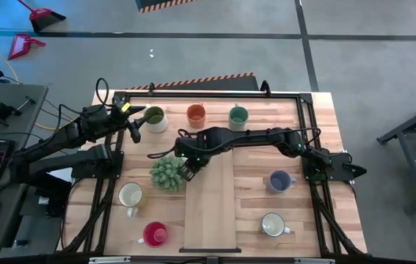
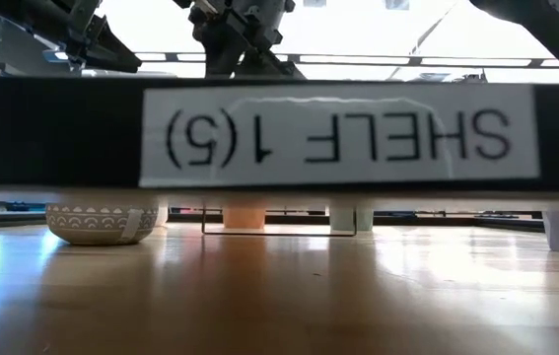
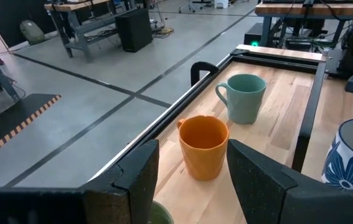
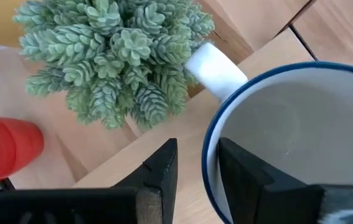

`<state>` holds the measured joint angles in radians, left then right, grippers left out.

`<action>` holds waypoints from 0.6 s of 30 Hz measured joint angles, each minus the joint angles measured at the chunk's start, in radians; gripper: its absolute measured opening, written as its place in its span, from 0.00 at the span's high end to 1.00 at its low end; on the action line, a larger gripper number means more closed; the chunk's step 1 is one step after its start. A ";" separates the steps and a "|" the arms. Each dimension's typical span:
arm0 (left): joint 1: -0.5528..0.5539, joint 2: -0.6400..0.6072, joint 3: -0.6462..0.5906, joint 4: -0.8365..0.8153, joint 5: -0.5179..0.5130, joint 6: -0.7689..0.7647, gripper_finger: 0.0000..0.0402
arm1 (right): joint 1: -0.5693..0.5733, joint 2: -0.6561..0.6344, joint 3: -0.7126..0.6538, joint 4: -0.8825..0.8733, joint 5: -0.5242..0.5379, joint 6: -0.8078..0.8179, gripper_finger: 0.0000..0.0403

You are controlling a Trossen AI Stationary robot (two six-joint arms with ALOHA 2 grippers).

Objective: Place coffee mugs
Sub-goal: Put the dark green mug on the shelf

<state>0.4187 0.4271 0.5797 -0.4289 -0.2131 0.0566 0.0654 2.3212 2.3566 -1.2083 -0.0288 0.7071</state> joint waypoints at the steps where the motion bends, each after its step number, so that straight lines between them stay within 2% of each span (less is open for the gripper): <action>1: 0.000 0.000 0.000 -0.001 0.000 0.000 0.55 | 0.000 -0.006 0.000 0.006 0.011 0.000 0.77; 10: 0.000 0.000 0.000 -0.001 -0.003 0.000 0.55 | 0.010 -0.130 -0.001 0.019 0.182 -0.070 0.77; 16: 0.000 0.000 0.000 -0.001 0.001 0.000 0.55 | 0.055 -0.250 0.000 -0.020 0.440 -0.242 0.77; 18: 0.000 -0.001 0.000 0.001 0.001 -0.002 0.55 | 0.064 -0.291 0.000 -0.059 0.486 -0.282 0.77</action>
<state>0.4187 0.4256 0.5797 -0.4282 -0.2119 0.0546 0.1293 2.0305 2.3562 -1.2668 0.4576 0.4252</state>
